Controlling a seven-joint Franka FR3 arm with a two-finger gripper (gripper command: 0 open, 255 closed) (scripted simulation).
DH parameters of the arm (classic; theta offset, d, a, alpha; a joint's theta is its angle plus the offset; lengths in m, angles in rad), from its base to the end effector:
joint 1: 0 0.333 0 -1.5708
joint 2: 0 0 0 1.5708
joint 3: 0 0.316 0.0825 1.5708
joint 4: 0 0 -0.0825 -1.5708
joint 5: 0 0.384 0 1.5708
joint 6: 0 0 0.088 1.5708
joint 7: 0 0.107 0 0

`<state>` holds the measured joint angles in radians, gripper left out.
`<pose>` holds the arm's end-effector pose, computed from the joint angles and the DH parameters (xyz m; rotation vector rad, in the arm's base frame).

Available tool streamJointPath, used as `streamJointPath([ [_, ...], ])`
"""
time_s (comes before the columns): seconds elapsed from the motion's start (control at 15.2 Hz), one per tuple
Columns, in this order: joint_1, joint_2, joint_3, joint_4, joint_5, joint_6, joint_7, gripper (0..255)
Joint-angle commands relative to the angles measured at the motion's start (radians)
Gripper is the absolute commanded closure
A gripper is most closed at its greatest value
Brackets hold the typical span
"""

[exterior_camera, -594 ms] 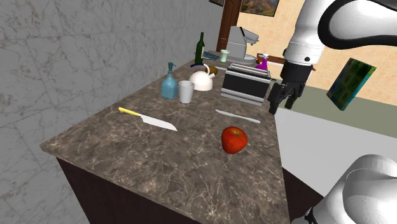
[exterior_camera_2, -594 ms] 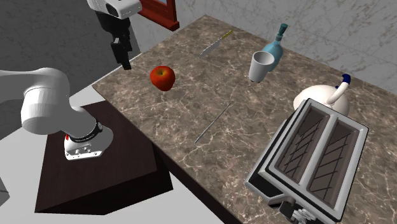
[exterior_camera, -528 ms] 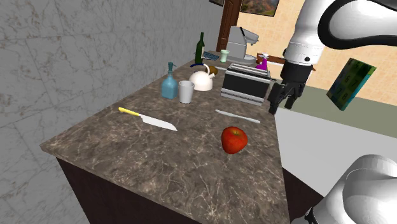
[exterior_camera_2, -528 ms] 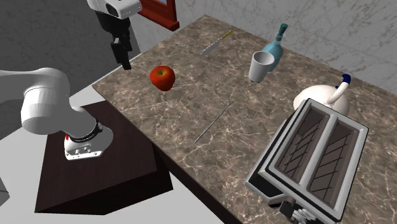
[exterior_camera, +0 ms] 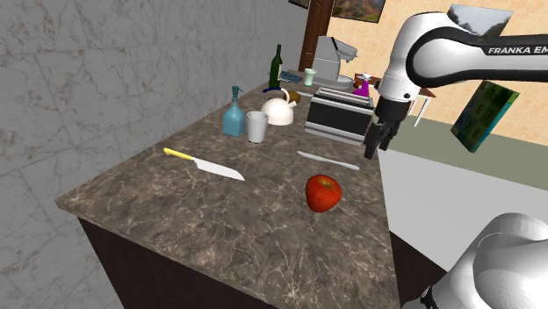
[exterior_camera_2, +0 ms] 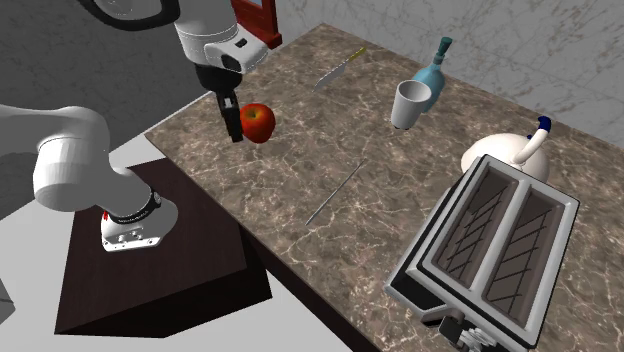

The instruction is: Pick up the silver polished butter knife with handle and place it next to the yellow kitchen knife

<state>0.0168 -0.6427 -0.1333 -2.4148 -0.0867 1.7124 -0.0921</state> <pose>0.3482 -0.0550 0.5250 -3.1398 -0.0306 0.0998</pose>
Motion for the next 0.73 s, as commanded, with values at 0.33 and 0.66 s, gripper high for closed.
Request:
streamJointPath([
  [0.33, 0.016, 0.218, -0.132, 0.057, -0.05, 0.175, -0.266, 0],
  [0.66, 0.035, 0.404, -0.207, 0.144, -0.033, 0.283, -0.456, 0],
])
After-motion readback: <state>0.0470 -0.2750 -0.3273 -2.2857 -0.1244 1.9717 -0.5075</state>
